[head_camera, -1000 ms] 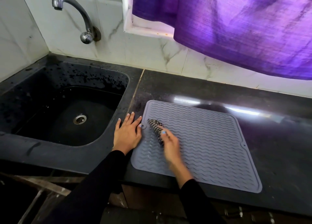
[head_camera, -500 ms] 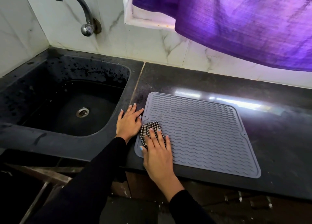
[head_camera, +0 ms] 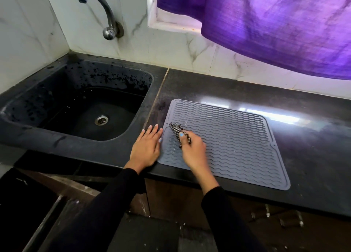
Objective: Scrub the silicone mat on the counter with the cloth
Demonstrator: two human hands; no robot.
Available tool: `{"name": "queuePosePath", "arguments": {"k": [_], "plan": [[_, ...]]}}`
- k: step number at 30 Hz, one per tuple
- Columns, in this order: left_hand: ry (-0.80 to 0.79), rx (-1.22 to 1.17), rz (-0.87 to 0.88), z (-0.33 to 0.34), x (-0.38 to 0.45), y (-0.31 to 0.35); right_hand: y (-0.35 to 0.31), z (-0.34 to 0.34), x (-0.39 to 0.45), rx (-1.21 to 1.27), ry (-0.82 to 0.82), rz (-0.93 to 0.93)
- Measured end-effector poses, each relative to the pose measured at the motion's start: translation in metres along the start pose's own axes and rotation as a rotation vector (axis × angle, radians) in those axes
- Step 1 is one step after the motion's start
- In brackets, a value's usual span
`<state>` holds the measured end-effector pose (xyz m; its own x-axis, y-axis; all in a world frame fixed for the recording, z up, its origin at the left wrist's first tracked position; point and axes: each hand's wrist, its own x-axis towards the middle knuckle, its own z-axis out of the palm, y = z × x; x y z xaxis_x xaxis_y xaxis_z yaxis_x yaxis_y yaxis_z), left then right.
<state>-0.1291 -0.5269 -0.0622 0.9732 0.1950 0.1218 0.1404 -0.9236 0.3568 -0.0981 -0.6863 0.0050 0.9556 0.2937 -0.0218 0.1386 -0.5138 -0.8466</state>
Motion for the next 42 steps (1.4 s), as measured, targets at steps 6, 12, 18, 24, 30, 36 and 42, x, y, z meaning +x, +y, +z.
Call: {"name": "queuePosePath", "arguments": {"k": [6,12,18,24,30,36,42], "plan": [[0.072,-0.035,-0.034,0.001,-0.001,0.004,0.002,0.039,-0.051,-0.751,-0.176,-0.245],[0.058,-0.001,-0.041,0.006,0.001,0.002,0.007,0.027,-0.034,-0.653,-0.167,-0.299],[0.066,0.020,-0.063,0.003,-0.001,0.008,0.011,-0.022,0.007,0.523,-0.262,0.420],[0.134,-0.084,-0.072,0.002,0.000,0.008,-0.009,-0.010,0.003,0.201,-0.031,0.217],[0.160,-0.229,-0.133,0.003,0.007,0.001,0.000,0.060,-0.048,-0.693,-0.026,-0.234],[0.167,-0.195,-0.105,0.002,0.005,0.006,0.002,0.031,-0.025,-0.562,-0.001,-0.259],[0.190,-0.151,-0.114,0.002,0.003,0.008,-0.016,0.002,0.011,0.749,-0.053,0.557]]}}
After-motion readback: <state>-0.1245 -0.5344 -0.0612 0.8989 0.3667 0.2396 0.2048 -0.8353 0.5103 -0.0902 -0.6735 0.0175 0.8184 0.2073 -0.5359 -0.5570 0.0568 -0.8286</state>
